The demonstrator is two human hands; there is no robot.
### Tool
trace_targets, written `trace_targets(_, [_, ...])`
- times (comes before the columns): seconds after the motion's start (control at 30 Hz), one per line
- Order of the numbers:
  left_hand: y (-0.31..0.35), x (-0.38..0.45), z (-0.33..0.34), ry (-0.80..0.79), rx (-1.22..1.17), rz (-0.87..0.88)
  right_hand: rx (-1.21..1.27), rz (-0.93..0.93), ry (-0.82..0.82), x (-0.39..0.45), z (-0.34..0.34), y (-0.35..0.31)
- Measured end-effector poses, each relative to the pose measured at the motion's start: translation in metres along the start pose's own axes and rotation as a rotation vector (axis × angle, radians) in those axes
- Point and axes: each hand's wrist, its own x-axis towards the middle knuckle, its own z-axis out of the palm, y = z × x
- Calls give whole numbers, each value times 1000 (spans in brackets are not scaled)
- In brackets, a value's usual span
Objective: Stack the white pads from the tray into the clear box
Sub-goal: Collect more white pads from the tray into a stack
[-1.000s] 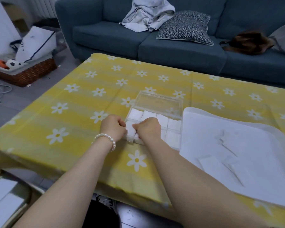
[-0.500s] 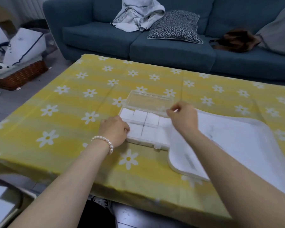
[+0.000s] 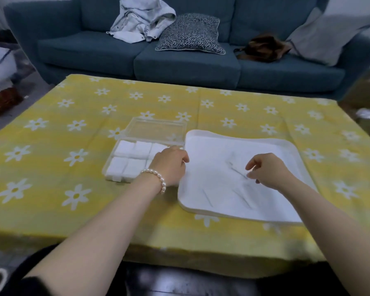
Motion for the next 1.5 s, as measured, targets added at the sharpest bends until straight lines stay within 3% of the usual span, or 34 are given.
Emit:
trace_targets(0.23, [58,9,44,-203,24,137,-49,135,48,-1,4,49])
trace_targets(0.43, [70,15,68,-274,126,60,-49,86,40,14,15,42])
trace_targets(0.57, [65,16,69,-294,20,-7,-45,48,124,33,20,38])
trace_targets(0.73, [62,16,67,-298,-64,-27,-58,42,37,39,23,37])
trace_targets(0.87, [61,21,62,-223,-381,-130,-55,-36,102,29,21,27])
trace_targets(0.93, [62,22,57,-220,-634,-209,68,-57,90,21,19,17])
trace_targets(1.07, [64,21,45,-255,-1032,-324,466,5,-171,1,17,3])
trace_targets(1.37, [68,20,33,-273,-1469,-430,845,72,-261,-11,10,1])
trace_targets(1.5, [67,21,34,-256,-1523,-442,989,97,-285,-9,8,2])
